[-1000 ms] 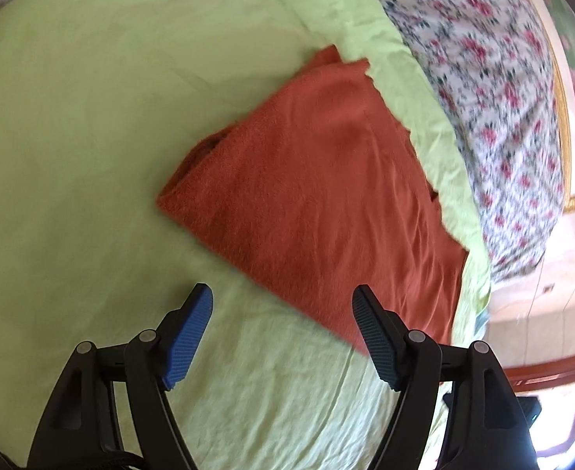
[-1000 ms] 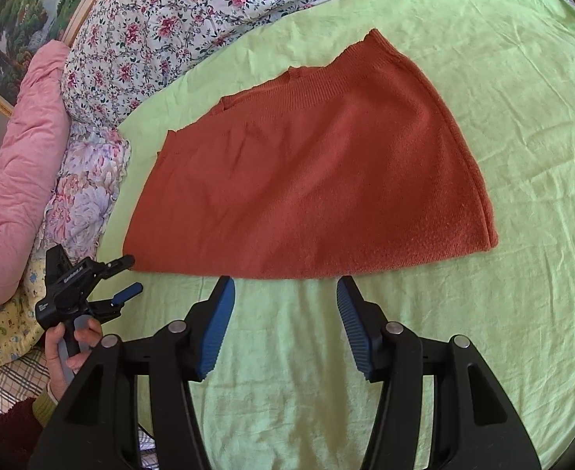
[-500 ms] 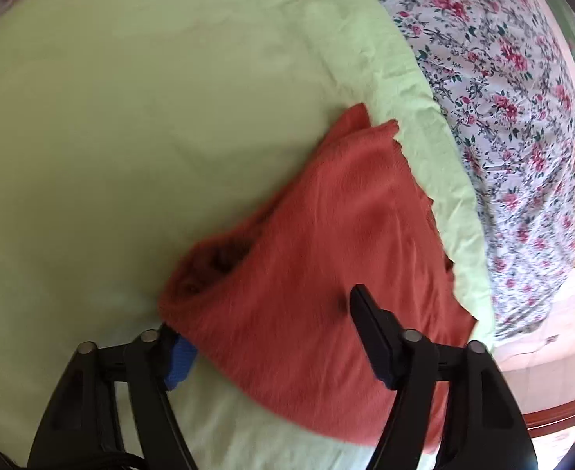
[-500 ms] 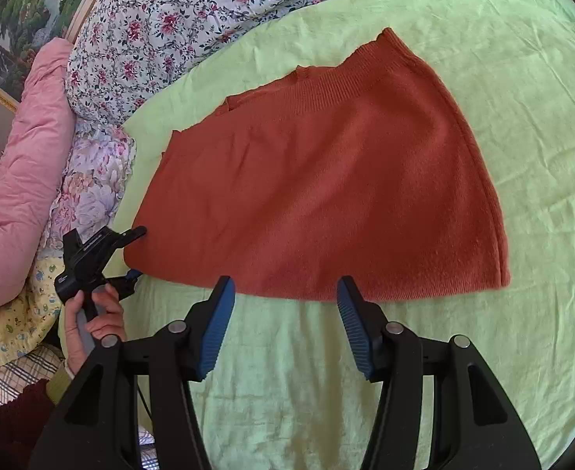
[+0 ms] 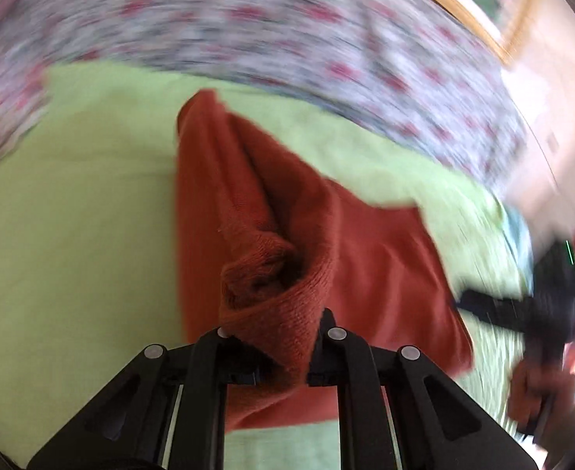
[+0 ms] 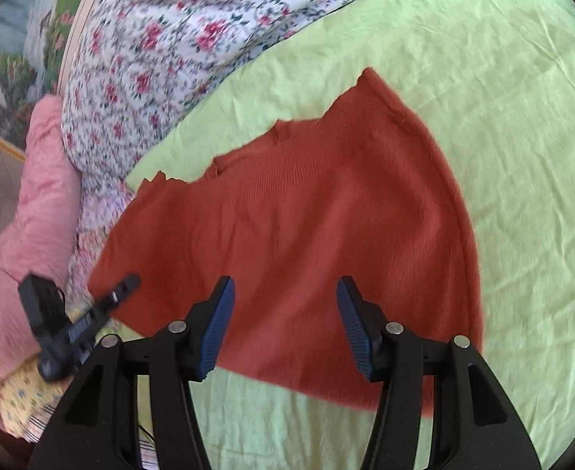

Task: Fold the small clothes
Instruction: 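Grasp the folded sweater edge with the left gripper and lift it, then lift the sweater edge with the left gripper while the right gripper grasps the other edge, then fold the held sweater side over the body with the right gripper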

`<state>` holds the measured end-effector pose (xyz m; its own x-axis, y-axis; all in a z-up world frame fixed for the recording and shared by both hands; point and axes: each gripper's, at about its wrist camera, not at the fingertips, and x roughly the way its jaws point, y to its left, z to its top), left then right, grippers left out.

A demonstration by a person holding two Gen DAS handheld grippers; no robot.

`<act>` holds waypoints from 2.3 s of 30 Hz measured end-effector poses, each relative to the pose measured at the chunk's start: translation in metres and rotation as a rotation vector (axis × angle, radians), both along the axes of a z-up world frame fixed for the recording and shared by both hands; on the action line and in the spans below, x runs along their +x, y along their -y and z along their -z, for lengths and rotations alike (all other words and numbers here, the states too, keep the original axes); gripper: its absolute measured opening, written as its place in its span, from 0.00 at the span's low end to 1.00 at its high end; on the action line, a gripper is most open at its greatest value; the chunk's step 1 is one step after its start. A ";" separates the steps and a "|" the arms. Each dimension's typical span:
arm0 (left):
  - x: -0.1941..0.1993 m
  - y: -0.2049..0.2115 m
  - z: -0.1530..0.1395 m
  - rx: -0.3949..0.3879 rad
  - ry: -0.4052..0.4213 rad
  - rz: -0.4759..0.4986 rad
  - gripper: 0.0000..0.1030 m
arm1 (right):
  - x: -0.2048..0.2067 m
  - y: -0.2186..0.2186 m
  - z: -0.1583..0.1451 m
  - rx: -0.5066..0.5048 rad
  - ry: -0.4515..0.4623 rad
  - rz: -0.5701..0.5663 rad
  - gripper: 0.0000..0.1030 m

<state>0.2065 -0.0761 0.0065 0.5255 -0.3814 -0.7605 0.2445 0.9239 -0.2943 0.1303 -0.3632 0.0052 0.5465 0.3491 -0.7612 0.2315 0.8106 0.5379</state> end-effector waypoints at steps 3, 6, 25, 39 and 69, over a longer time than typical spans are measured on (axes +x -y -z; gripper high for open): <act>-0.010 0.049 0.029 0.046 -0.046 0.136 0.12 | 0.022 0.012 0.005 0.061 0.004 -0.013 0.54; -0.014 0.074 0.059 0.099 -0.107 0.170 0.11 | 0.047 0.014 0.018 0.139 -0.024 -0.051 0.54; -0.025 0.073 0.006 0.035 -0.007 0.192 0.12 | 0.153 -0.033 0.045 0.114 -0.040 -0.211 0.14; -0.028 0.189 0.061 0.032 -0.105 0.403 0.24 | 0.127 0.080 0.044 -0.004 -0.069 -0.182 0.17; 0.024 -0.012 0.066 -0.096 -0.310 0.031 0.63 | 0.076 0.051 0.035 -0.149 -0.092 -0.019 0.42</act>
<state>0.2303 -0.0645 -0.0590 0.2613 -0.4713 -0.8424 0.1576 0.8818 -0.4444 0.2067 -0.4140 -0.0294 0.4667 0.2386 -0.8516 0.2577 0.8844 0.3891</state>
